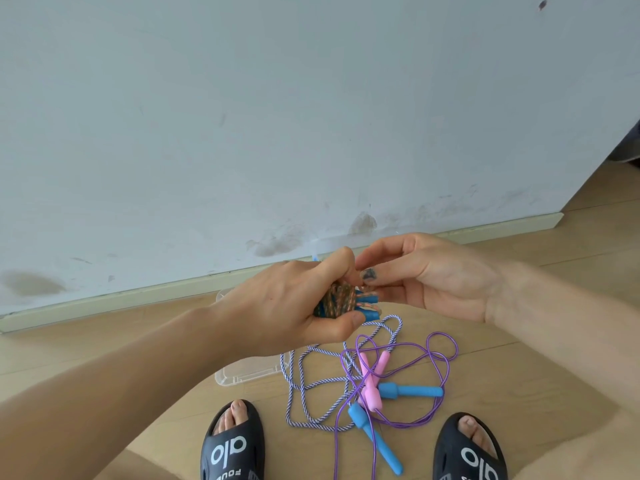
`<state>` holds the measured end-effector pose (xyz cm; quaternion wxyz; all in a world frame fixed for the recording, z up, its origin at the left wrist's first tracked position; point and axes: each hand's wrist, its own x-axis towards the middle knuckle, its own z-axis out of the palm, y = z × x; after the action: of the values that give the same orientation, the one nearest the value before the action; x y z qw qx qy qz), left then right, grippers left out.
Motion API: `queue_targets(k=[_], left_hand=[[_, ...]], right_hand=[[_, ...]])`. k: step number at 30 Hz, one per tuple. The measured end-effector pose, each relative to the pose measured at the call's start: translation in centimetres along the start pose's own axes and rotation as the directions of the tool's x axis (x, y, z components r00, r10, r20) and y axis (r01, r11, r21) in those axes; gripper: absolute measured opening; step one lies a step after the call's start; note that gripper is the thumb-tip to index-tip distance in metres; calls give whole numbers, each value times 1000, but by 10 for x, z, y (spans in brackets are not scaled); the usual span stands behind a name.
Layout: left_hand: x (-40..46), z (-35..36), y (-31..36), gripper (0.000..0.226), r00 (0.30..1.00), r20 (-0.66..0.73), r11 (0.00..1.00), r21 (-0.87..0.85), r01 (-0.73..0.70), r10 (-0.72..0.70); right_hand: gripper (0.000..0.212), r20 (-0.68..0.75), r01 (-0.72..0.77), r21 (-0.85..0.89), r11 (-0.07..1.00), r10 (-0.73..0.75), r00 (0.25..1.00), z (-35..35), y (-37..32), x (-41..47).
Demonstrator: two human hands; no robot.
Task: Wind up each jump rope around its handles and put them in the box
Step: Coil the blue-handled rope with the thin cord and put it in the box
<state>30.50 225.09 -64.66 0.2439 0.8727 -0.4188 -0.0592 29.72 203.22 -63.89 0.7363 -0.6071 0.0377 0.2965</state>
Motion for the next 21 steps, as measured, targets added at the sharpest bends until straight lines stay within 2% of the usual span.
queue_targets(k=[7, 13, 21], left_hand=[[2, 1, 0, 37, 999, -47, 1000, -18, 8, -9], [2, 0, -3, 35, 998, -56, 998, 67, 8, -4], [6, 1, -3, 34, 997, -59, 999, 12, 52, -51]], right_hand=[[20, -28, 39, -83, 996, -41, 999, 0, 1, -5], [16, -45, 54, -130, 990, -61, 997, 2, 2, -7], [9, -96, 185, -274, 944, -218, 971, 4, 5, -8]])
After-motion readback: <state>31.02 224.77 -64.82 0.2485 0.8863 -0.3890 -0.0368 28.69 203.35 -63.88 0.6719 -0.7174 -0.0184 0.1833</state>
